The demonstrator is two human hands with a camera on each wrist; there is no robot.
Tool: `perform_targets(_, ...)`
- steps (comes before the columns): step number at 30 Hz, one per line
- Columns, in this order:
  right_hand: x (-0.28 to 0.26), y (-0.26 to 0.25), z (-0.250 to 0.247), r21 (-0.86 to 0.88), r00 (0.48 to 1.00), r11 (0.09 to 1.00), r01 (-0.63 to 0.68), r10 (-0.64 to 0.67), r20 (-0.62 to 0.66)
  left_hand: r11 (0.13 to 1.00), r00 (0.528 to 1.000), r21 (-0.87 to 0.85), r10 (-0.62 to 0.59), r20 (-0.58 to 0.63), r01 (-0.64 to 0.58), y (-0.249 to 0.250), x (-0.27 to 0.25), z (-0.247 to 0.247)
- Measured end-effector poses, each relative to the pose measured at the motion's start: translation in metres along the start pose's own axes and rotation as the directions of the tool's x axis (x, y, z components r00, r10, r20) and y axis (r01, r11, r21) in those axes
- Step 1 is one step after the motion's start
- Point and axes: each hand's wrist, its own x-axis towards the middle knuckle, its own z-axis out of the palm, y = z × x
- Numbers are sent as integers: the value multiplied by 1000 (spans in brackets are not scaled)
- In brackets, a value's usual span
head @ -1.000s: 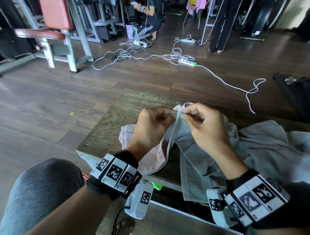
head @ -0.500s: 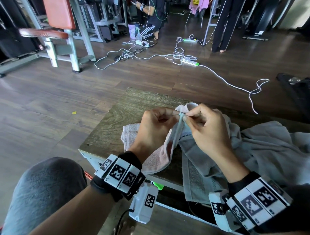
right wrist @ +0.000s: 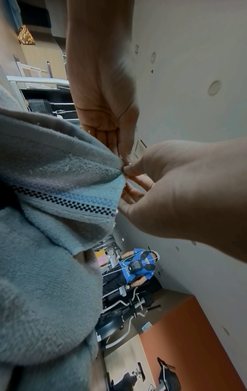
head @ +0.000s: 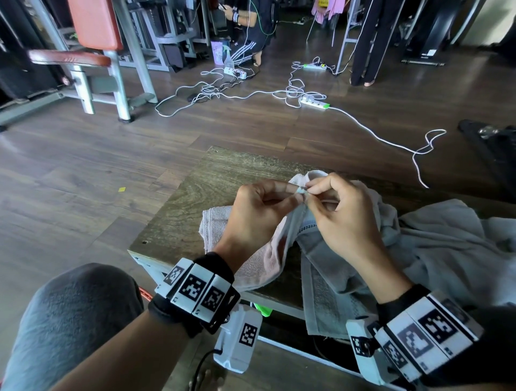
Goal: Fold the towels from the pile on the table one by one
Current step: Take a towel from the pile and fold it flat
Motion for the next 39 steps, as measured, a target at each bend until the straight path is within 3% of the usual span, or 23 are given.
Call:
perform_targets(11, 1, -4, -2, -31, 996, 997, -72, 73, 59, 997, 999, 74, 38, -19, -37, -1, 1, -2)
perform_targets(20, 3, -8, -6, -84, 987, 996, -43, 56, 153, 989, 998, 133, 62, 19, -64, -3, -1, -2)
perform_targets(31, 2, -2, -8, -42, 997, 999, 20, -16, 73, 974, 988, 199, 79, 135, -105, -6, -1, -4)
perform_targets(34, 4, -2, -9, -16, 999, 1000, 5, -5, 42, 923, 974, 353, 82, 210, -154, -13, -4, -7)
perform_targets(37, 5, -2, -10, 23, 1000, 1000, 8, -7, -14, 783, 961, 574, 111, 252, -241, -18, -6, -15)
perform_targets(39, 9, -2, -14, 35, 998, 999, 12, -10, -58, 700, 967, 676, 86, 238, -229, -15, -7, -24)
